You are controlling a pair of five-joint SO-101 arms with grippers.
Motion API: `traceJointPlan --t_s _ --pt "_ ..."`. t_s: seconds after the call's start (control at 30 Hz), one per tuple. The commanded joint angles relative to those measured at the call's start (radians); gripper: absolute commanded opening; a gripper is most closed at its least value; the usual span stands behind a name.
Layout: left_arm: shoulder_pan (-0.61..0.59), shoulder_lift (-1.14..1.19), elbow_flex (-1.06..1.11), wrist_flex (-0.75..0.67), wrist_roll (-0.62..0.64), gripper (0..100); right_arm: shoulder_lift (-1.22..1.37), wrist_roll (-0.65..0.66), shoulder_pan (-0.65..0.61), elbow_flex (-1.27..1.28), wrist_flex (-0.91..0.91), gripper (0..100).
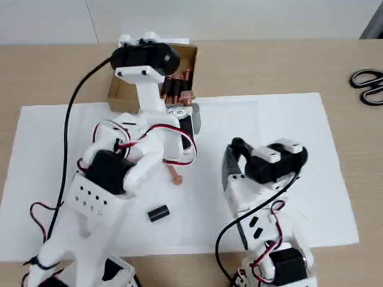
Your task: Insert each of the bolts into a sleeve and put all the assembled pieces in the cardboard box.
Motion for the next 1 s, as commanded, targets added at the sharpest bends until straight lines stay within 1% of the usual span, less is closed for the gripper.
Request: traceJointPlan --t_s 0.0,0.07,0.2,0.27,0.4,0.53,0.63,0.77,0.83,0.97 --pt "-0.003 -0.084 0.091 -0.158 -0.008 1 -0.012 0.012 -0.056 0.005 -0.105 0.5" --pt "-0.003 -0.123 0.140 -0.216 -0.031 1 -0.012 0.040 -0.073 0.037 -0.188 0.5" --pt "-0.003 -0.224 0.223 -0.295 -0.101 1 -0.013 0.176 -0.077 0.141 -0.298 0.5" --pt "-0.005 -0.285 0.262 -0.322 -0.120 1 -0.013 0.210 -0.077 0.176 -0.343 0.5" --pt "-0.005 -0.390 0.358 -0.394 -0.198 1 -0.013 0.210 -0.077 0.215 -0.415 0.5" --pt "-0.018 -0.489 0.453 -0.557 -0.262 1 -0.013 0.212 -0.077 0.262 -0.510 0.5" --pt "-0.032 -0.552 0.535 -0.686 -0.281 1 -0.013 0.212 -0.077 0.276 -0.588 0.5" --pt "-0.041 -0.605 0.653 -0.809 -0.284 1 -0.013 0.212 -0.111 0.276 -0.688 0.5" --pt "-0.032 -0.615 0.693 -0.848 -0.279 1 -0.012 0.218 -0.143 0.276 -0.690 0.5" --pt "-0.032 -0.621 0.711 -0.881 -0.276 1 -0.012 0.322 -0.214 0.276 -0.690 0.5"
